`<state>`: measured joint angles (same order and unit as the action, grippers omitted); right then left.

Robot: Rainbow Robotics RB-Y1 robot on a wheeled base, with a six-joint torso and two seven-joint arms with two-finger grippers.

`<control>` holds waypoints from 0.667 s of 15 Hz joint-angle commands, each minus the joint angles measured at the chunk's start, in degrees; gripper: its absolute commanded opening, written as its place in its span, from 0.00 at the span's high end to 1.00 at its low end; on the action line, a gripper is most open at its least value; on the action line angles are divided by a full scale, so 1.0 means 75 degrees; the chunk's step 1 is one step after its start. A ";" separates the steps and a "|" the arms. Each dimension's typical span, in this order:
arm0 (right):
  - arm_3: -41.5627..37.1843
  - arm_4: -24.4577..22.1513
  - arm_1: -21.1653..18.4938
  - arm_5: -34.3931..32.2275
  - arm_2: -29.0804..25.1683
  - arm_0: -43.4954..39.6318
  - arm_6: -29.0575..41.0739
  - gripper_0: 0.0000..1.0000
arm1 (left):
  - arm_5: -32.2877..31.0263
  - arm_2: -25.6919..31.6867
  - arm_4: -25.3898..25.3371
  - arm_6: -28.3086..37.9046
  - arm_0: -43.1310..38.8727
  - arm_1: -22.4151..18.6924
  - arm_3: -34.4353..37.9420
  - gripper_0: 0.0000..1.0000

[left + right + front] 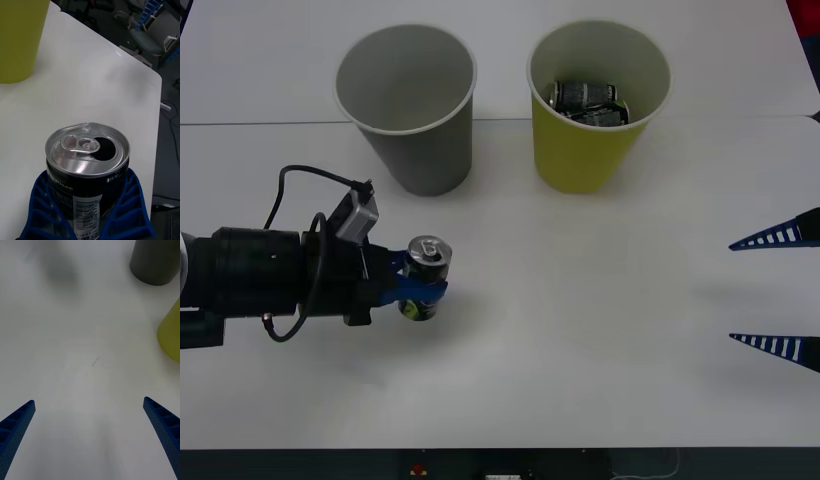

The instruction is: Put the can into the green bin and the plastic bottle into the gray bin

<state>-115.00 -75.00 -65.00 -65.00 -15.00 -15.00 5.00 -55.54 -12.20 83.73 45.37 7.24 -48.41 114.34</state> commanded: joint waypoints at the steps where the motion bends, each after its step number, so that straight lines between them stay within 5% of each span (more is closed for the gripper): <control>1: -0.0001 0.0000 0.0000 0.0000 0.0000 0.0000 0.0000 0.00 | 0.0234 -0.0002 0.1211 0.1825 0.0148 0.0092 0.0892 1.00; 6: -0.0001 0.0000 0.0000 0.0000 0.0000 0.0000 0.0000 0.00 | -0.0282 0.0033 0.2711 0.4263 0.0992 0.0244 0.1665 1.00; 10: -0.0001 0.0000 0.0000 0.0000 0.0000 0.0000 0.0000 0.00 | -0.1231 0.0209 0.3484 0.4720 0.2082 0.0689 0.1653 1.00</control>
<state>-115.00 -75.00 -65.00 -65.00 -15.00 -15.00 5.00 -63.41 -10.91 108.73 79.37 21.40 -43.97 126.76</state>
